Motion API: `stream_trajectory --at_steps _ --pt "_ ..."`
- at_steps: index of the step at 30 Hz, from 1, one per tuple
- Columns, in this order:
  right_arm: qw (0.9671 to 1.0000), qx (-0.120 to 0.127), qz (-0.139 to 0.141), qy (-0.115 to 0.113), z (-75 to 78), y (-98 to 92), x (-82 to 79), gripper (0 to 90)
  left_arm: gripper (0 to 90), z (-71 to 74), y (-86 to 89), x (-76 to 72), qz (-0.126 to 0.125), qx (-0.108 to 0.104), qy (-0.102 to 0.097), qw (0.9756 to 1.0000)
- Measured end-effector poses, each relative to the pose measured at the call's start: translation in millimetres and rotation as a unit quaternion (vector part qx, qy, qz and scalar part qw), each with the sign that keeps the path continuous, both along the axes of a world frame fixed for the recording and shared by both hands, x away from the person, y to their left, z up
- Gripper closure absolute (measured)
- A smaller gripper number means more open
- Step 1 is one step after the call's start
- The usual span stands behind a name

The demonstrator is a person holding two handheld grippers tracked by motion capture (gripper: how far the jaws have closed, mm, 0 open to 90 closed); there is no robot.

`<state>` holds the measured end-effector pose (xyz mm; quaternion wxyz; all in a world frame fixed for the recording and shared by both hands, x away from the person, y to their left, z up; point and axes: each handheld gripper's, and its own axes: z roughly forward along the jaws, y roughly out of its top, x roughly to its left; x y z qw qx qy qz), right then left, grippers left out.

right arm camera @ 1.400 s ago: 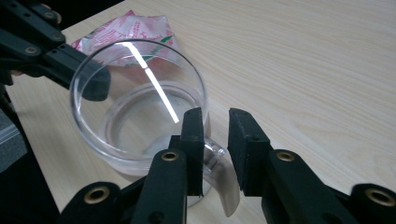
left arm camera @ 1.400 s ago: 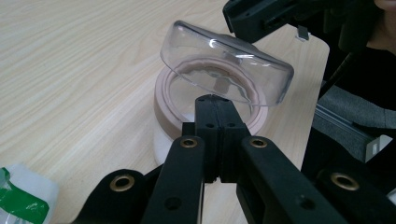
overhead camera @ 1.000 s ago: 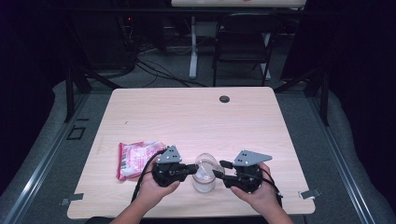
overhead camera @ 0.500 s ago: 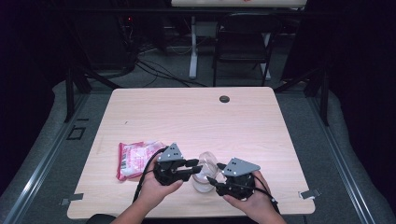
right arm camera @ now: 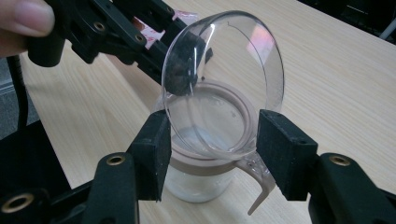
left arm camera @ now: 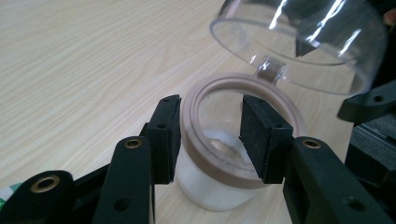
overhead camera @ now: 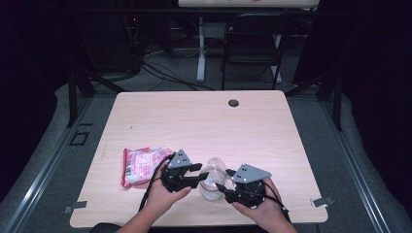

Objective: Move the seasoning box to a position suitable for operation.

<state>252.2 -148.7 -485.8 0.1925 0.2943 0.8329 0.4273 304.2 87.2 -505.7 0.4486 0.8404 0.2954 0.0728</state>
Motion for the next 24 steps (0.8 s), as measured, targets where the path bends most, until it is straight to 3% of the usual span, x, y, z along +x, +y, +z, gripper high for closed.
stream_trajectory --at_steps 7,11,24 --pt "1.0 0.004 0.001 0.002 1.0 -1.8 0.0 46.6 62.1 -6.3 -1.7 2.2 0.001 -0.005 0.024 0.9997" --pt "1.0 0.006 0.0 0.005 2.3 -4.2 0.8 47.1 64.1 -7.9 -2.3 2.1 -0.001 0.006 0.017 0.9998" --pt "0.9995 0.024 0.001 0.021 10.3 -19.7 3.4 54.6 67.3 -7.6 -1.9 0.3 0.001 0.006 0.002 1.0"
